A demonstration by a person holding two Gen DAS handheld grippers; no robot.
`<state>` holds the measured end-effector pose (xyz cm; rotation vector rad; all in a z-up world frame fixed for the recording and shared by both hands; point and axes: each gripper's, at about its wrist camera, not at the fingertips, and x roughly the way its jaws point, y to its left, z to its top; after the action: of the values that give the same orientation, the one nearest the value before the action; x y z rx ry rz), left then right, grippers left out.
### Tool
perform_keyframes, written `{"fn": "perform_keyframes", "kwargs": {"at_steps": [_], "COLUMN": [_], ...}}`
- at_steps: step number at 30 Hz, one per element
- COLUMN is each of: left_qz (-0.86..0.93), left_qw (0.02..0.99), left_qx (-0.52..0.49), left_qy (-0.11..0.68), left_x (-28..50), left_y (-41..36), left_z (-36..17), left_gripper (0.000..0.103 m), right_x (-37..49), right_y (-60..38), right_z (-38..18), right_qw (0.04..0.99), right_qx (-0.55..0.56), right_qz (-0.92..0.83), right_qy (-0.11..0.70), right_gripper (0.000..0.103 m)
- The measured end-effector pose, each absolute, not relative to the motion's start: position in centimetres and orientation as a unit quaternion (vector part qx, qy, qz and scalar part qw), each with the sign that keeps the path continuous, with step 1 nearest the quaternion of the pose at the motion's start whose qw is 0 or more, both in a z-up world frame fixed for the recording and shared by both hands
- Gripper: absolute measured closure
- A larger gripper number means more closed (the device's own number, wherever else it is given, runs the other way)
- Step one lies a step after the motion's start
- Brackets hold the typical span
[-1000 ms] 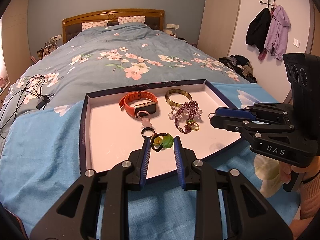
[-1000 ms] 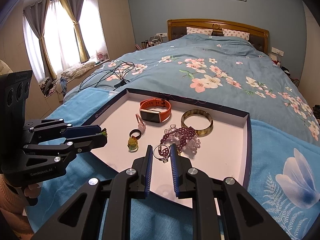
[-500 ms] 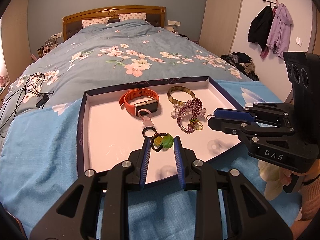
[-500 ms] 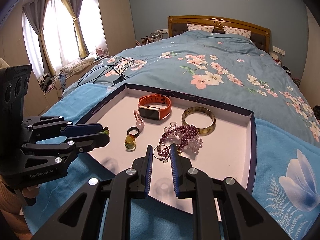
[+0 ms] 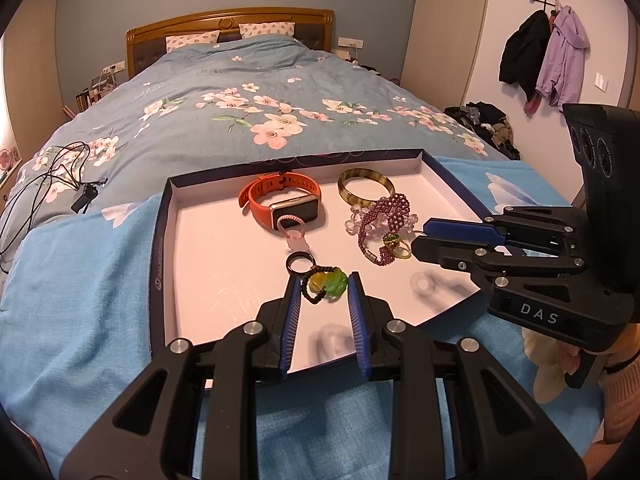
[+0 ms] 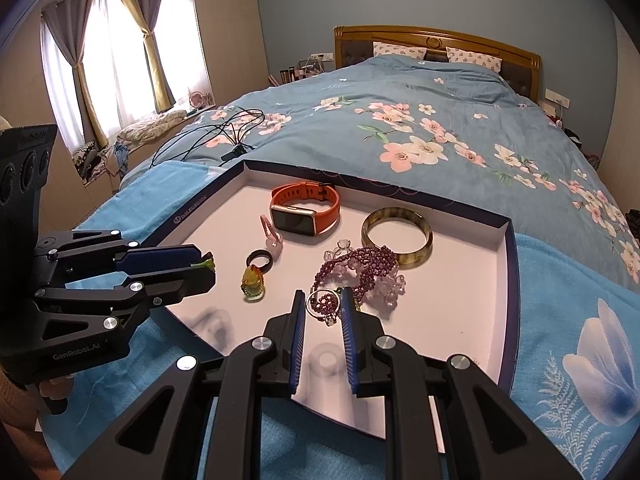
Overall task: Organize jewelry
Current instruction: 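Carry the silver ring and black hair tie over the tray with both tools, then open right tool to drop silver ring while left tool releases hair tie in tray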
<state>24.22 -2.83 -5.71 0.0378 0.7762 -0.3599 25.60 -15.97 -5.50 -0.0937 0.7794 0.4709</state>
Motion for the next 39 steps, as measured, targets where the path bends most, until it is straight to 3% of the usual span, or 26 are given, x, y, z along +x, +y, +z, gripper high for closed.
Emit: {"fn": "perform_keyframes", "kwargs": {"at_steps": [39], "left_qz": [-0.173], "left_qw": [0.904], "left_qx": [0.021], "left_qy": [0.391], "left_x": [25.3], "left_y": [-3.2], "left_z": [-7.1], "left_gripper": [0.079], "right_x": [27.0], "right_y": [-15.7], "right_z": [-7.2], "right_qw": [0.889], "right_qx": [-0.044], "right_qz": [0.218], "right_qy": [0.401], "right_gripper": [0.087]}}
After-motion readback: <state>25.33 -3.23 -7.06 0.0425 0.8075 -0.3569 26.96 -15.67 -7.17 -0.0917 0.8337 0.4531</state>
